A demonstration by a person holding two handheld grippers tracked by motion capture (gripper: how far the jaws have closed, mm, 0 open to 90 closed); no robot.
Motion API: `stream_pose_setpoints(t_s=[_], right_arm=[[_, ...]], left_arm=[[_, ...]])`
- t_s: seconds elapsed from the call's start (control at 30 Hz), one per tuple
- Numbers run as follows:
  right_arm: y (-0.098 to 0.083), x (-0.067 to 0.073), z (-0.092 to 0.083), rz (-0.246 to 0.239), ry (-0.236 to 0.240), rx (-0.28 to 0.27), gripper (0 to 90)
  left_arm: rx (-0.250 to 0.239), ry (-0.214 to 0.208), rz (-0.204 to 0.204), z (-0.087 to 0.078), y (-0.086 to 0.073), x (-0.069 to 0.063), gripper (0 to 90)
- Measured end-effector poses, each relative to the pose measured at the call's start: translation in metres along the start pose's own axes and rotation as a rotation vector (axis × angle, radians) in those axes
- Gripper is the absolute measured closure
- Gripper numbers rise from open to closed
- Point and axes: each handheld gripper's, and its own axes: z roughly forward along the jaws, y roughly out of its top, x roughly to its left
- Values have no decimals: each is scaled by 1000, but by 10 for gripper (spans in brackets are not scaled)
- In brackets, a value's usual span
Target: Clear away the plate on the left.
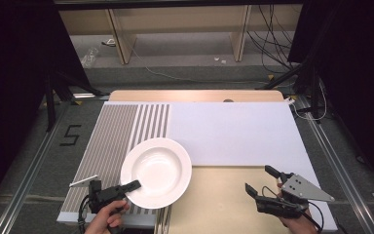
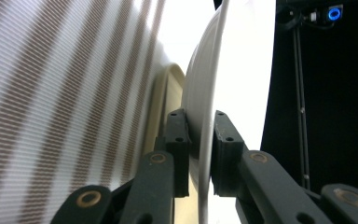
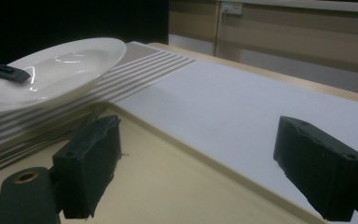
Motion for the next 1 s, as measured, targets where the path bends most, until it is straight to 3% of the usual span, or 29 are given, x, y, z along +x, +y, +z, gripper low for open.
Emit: stream_pose_setpoints(t_s=[1.0], right_arm=[[1, -2, -2, 17, 1, -9, 157]], left_arm=[[214, 29, 97, 66, -43, -22, 796]])
